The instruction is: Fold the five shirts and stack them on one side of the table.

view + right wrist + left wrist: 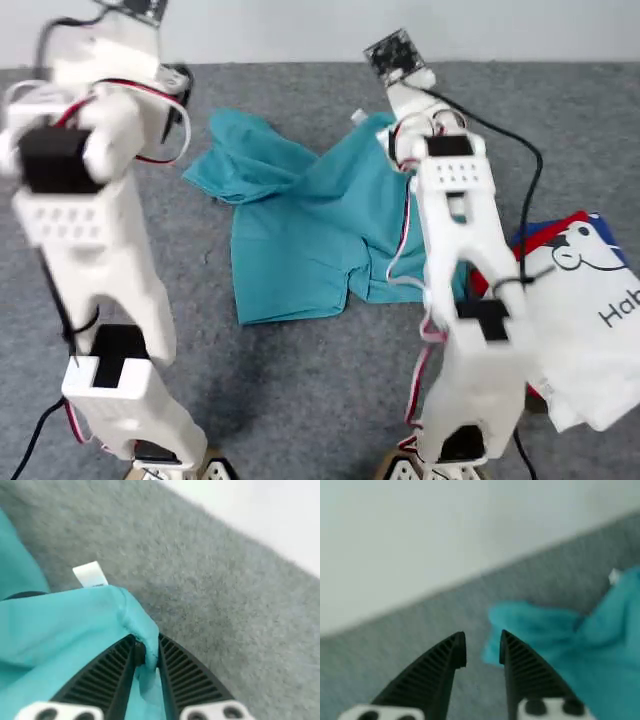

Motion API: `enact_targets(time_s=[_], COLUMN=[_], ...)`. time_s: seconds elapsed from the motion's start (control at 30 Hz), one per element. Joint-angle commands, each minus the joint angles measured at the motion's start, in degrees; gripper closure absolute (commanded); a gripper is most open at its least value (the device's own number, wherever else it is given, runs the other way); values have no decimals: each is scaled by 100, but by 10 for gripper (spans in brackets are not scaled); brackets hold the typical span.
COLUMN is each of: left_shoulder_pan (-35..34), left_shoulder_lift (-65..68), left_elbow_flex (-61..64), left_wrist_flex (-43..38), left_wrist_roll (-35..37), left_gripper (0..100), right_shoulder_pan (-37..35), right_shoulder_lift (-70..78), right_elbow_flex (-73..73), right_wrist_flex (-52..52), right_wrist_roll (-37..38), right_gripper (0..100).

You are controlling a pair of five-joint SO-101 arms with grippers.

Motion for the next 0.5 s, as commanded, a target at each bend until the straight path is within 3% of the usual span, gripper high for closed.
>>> enact_targets(time_s=[0.0, 0.17, 0.33, 0.47], left_shoulder_pan=[185, 396, 440, 730], left_shoulder_lift=[-132, -132, -132, -167], left_elbow_flex=[2026, 4031, 5367, 5859], left_wrist_flex=[97, 88, 105, 105], left_wrist_roll=[167, 141, -334, -492], left_gripper=[882, 878, 877, 876], right_shoulder_pan=[171, 330, 330, 356], right_shoulder_lift=[1244, 2844, 3582, 3240], right_elbow_flex=[-2295, -4774, -6980, -7121], right_wrist_flex=[646, 1727, 3873, 4822], right_wrist_roll=[-193, -492, -905, -976], right_gripper=[989, 975, 777, 775])
